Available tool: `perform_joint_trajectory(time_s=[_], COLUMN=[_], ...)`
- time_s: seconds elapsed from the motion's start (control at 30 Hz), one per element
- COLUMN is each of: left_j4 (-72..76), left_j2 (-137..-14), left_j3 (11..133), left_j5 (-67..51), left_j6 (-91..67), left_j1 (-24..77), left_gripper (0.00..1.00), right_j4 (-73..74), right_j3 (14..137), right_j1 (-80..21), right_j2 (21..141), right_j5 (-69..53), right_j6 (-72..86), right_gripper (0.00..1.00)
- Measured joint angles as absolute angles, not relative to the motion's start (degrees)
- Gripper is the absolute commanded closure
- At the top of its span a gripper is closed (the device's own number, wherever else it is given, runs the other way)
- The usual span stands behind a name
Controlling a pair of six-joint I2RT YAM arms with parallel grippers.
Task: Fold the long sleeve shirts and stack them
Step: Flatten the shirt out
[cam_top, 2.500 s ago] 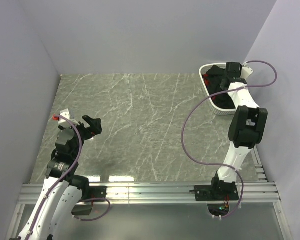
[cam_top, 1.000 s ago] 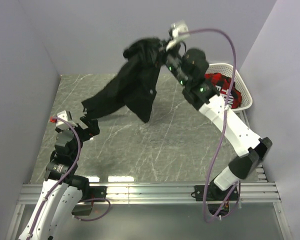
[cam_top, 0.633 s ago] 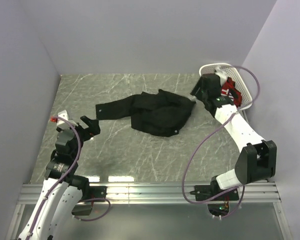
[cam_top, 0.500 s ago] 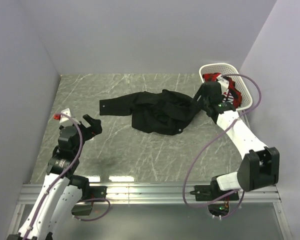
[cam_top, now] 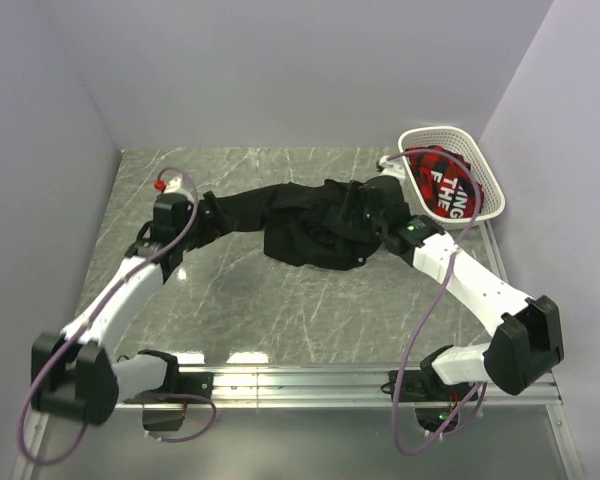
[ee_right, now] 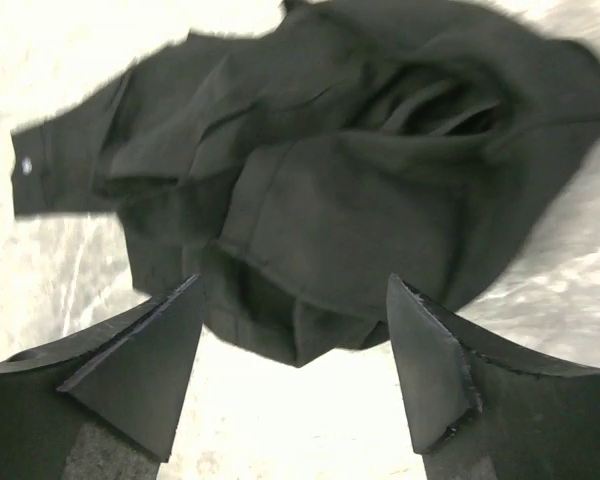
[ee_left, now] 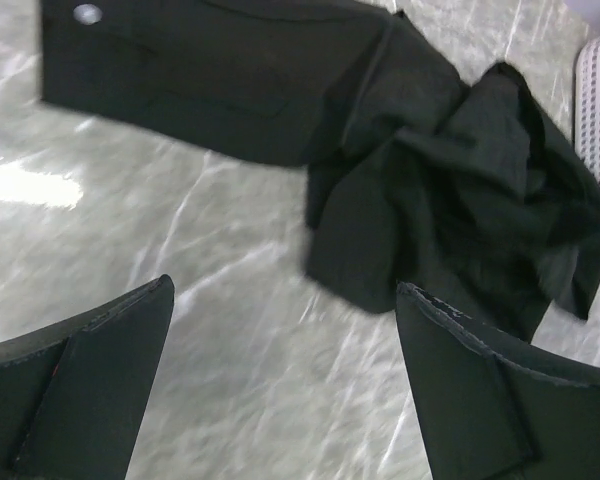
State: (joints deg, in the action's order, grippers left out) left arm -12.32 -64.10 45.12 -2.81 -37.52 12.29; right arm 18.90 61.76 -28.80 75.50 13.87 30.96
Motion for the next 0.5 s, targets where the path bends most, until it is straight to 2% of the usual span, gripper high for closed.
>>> perform_joint_trajectory(time_s=[0.23,0.33,0.5], left_j4=[-7.55,-6.02,-3.68], left_j2=[-85.45,-94.61,-106.15], left_j3=[58.85,66.22,75.81], left_j5=[-3.40,-3.75,-4.69], left_j6=[-42.13,-43.29,-43.75], left_j1=[12.36,12.36,12.36], left_gripper=[0.01,0.01,0.06], right_j4=[18.72,19.16,20.86], right_j3=[65.10,70.39,79.55], right_j1=[-34.37,-36.64,-39.66], right_j2=[81.67,85.76,92.44], right_j5=[15.94,19.05,24.05], right_j6=[30.96,32.45,36.47], right_gripper=[0.17,0.16,0.16])
